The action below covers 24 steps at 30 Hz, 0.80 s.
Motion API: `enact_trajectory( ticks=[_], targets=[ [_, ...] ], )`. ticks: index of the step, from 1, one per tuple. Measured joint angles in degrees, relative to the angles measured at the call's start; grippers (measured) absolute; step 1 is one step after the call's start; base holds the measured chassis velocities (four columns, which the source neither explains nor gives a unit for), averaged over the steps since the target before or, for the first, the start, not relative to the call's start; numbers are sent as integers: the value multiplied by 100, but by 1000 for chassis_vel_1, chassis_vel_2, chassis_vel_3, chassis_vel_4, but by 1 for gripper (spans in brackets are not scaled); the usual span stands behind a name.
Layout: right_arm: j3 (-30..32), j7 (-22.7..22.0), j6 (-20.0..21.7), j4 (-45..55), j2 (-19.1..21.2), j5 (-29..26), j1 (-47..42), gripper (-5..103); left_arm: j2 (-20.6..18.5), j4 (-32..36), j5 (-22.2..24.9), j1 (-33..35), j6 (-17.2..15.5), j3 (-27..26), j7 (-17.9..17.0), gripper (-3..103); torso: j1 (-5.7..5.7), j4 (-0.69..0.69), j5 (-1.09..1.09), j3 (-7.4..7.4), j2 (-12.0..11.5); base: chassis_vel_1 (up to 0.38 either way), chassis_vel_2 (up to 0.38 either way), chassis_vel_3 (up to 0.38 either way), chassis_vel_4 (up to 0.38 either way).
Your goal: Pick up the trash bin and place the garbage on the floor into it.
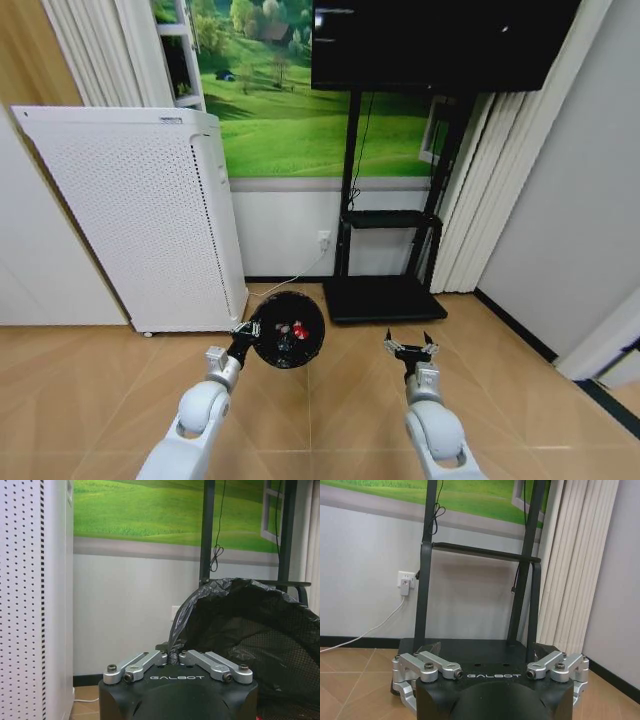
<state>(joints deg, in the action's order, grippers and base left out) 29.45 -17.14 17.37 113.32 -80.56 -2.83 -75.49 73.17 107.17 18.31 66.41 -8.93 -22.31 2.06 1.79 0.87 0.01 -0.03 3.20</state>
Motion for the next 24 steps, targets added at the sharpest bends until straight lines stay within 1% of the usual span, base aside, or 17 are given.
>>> enact_trajectory(
  ticks=[1, 3, 16, 19, 24],
  targets=[
    [0, 0, 0, 0, 1, -2, -1, 100, 5, 16, -8, 15, 0, -6, -7, 4, 0, 2, -3, 0, 0, 168, -155, -168, 157],
    [0, 0, 0, 0, 2, -2, -7, 100, 11, 26, -11, 35, 0, -10, -6, 4, 0, 3, -2, 0, 0, 148, -155, -142, 144],
    [-16, 23, -15, 16, 2, 17, -37, 100, 36, 98, -47, 129, 0, -56, -16, 4, 0, 1, -2, 0, 0, 135, -137, -124, 130],
    [-16, 16, -18, 13, -3, 27, -46, 100, 65, 105, -54, 137, -4, -59, -17, 4, 0, 4, -1, 0, 0, 92, -129, -126, 104],
    [-7, 15, -95, -49, -3, 66, -54, 100, 134, 161, -136, 237, -18, -75, -107, 4, 0, 1, -1, 0, 1, 49, -48, -42, 59]
  ],
)
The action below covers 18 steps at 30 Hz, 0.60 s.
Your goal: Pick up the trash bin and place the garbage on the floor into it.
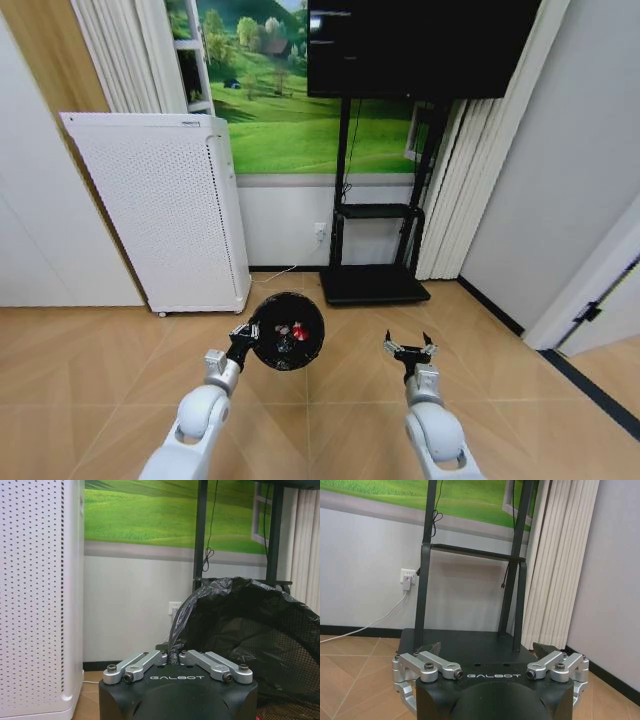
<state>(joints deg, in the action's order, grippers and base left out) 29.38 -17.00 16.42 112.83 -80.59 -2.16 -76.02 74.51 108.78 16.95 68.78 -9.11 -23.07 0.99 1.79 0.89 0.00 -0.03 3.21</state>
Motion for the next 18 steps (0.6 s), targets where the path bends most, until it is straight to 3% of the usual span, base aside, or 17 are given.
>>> enact_trajectory(
  ticks=[11, 18],
  targets=[
    [44, -14, -30, -85, 5, 5, 8, 100, -23, 493, -20, 527, -81, -542, -169, 4, 0, 0, -1, -1, 0, 0, 0, 0, 0],
    [44, -14, -34, -86, 6, 5, 8, 100, -17, 514, -19, 565, -81, -574, -167, 4, 0, 0, -1, -1, 0, 0, 0, 0, 0]
  ],
)
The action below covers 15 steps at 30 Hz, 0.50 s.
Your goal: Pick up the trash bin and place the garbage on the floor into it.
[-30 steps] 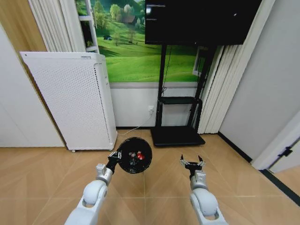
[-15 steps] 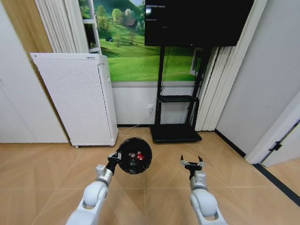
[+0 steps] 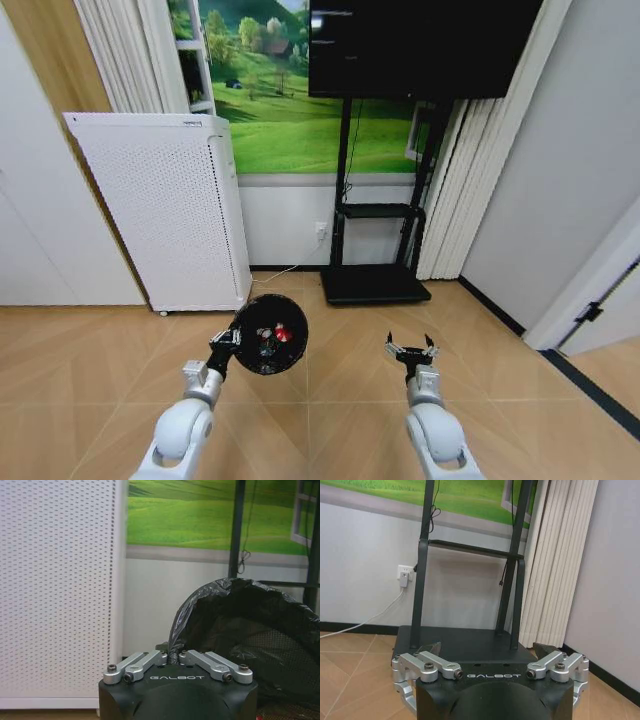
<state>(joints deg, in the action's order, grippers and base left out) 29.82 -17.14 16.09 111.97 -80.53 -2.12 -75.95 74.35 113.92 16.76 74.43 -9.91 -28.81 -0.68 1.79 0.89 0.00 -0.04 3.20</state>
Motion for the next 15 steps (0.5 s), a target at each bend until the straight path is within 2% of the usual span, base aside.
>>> enact_trajectory(
  ticks=[6, 9, 10, 11, 12, 13, 14, 15],
  targets=[
    [-9, 0, -4, -12, 20, 0, 1, 100, 165, 231, 40, 341, -4, -266, -19, 4, 0, -2, 1, 0, 0, 0, 0, 0, 0],
    [-46, 3, 1, -5, 100, -24, 39, 100, 583, 572, 95, 867, -77, -927, -211, 4, 0, 0, 1, 0, 0, 0, 0, 0, 0],
    [-46, 3, 1, -5, 100, -24, 39, 100, 583, 572, 95, 867, -77, -927, -211, 4, 0, 0, 1, 0, 0, 0, 0, 0, 0],
    [-46, 4, 13, 18, 151, -63, 56, 100, 687, 593, 47, 1089, -54, -1271, -33, 4, 0, 0, 1, 0, 0, 0, 0, 0, 0],
    [-28, 4, 22, 27, 188, -98, 73, 100, 659, 419, -165, 1291, 166, -1558, 360, 4, 0, 0, 0, 1, 0, 0, 0, 0, 0],
    [-28, 4, 22, 27, 188, -98, 73, 100, 659, 419, -165, 1291, 166, -1558, 360, 4, 0, 0, 0, 1, 0, 0, 0, 0, 0],
    [-4, 4, 23, 28, 199, -119, 75, 100, 565, 194, -239, 1397, 361, -1713, 585, 4, 0, 0, 1, 0, 0, 0, 0, 0, 0],
    [4, 4, 23, 25, 200, -122, 75, 100, 547, 112, -264, 1419, 455, -1759, 652, 4, 0, 0, 1, 1, 0, 0, 0, 0, 0]
  ],
)
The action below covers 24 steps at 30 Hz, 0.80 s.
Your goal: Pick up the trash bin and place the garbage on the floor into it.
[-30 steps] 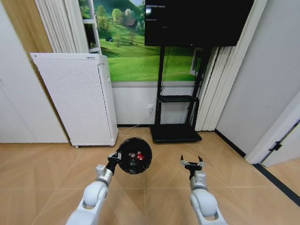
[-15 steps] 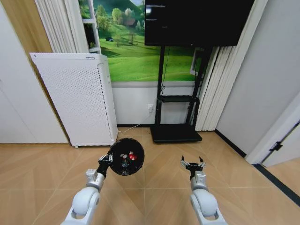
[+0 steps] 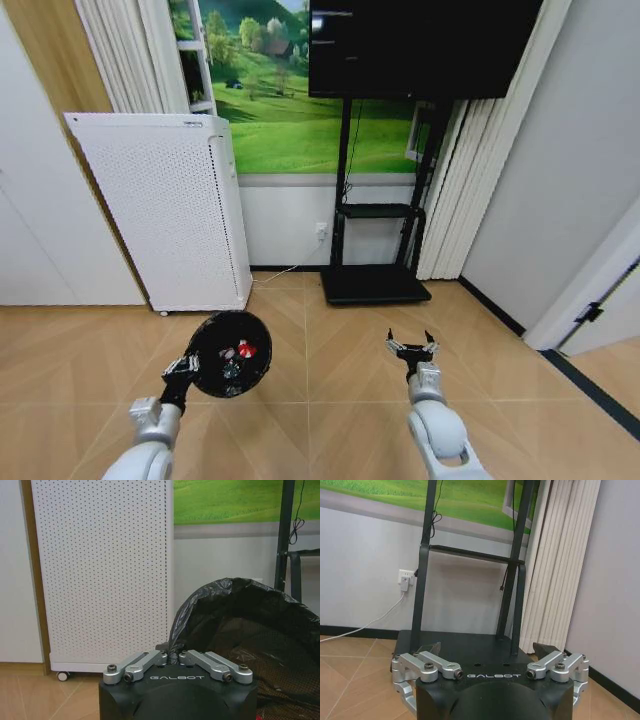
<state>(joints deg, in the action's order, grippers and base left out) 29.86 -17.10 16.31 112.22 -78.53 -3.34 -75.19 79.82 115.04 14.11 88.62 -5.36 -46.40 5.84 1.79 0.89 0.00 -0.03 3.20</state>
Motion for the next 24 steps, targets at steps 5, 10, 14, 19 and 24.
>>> enact_trajectory(
  ticks=[5, 10, 14, 19, 24],
  targets=[
    [33, 2, -1, -38, 31, -21, -14, 100, 136, -289, -17, 191, 308, -225, 195, 4, 0, 1, 1, 0, 0, 0, 0, 0, 0],
    [63, 10, -1, -80, 68, -54, 27, 100, 258, -385, 123, 328, 459, -374, 264, 4, 0, 0, 0, 0, 0, 0, 0, 0, 0],
    [70, 12, -2, -95, 80, -63, 52, 100, 383, -626, 289, 344, 650, -504, 352, 4, 0, 0, 0, 0, 0, 0, 0, 0, 0],
    [48, 11, -1, -134, 85, -59, 79, 100, 601, -981, 670, 322, 785, -629, 393, 4, 0, 0, 0, 0, 0, 0, 0, 0, 0],
    [30, 3, 2, -152, 81, -42, 92, 100, 666, -1099, 1116, 298, 749, -636, 335, 4, 0, 0, 0, 0, 0, 0, 0, 0, 0]
  ],
)
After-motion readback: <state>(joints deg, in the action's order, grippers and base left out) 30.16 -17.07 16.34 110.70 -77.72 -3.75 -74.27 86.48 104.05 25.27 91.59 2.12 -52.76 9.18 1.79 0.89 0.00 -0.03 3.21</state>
